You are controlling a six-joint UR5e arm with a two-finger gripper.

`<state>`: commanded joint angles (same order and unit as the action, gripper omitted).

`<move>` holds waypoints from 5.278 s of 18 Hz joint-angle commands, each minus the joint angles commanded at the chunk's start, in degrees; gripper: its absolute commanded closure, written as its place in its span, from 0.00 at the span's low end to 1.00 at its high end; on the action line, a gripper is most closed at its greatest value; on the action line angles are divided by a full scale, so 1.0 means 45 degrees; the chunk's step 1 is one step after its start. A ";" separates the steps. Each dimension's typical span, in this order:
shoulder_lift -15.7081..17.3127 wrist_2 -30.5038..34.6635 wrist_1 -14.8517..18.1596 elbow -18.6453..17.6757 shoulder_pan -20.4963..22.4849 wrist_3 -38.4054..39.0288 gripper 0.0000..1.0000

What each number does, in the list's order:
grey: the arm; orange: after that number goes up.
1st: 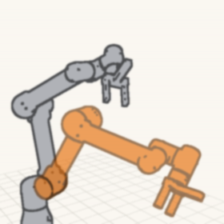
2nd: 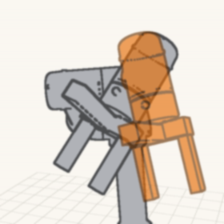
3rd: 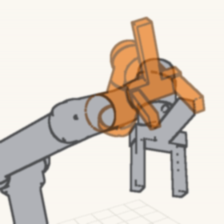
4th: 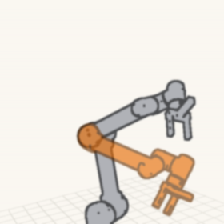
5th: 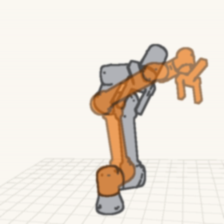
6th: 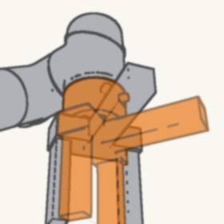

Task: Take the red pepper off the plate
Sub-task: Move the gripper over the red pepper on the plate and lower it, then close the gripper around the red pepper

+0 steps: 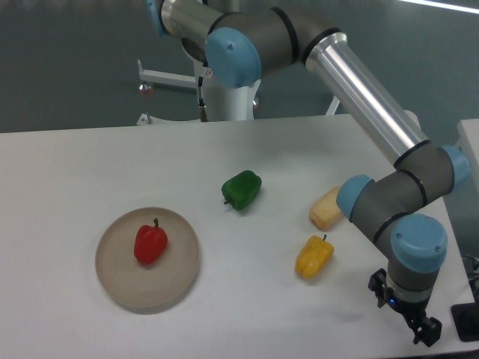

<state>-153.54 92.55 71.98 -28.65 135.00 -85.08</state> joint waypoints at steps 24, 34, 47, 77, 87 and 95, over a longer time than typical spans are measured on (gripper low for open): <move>0.7713 -0.3457 0.0156 -1.0037 -0.2792 1.0717 0.00; 0.9004 -0.3340 -0.2129 -1.3223 -0.4823 1.4337 0.00; 0.7794 -0.2813 -0.3164 -1.2871 -0.5546 1.4220 0.00; 0.7051 -0.2090 -0.3867 -1.2969 -0.6036 1.4103 0.30; 0.7109 -0.2090 -0.3848 -1.2871 -0.6036 1.4025 0.51; 0.7771 -0.1800 -0.3536 -1.2813 -0.5803 1.2273 0.53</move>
<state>-118.58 84.45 56.07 -86.31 108.89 -29.85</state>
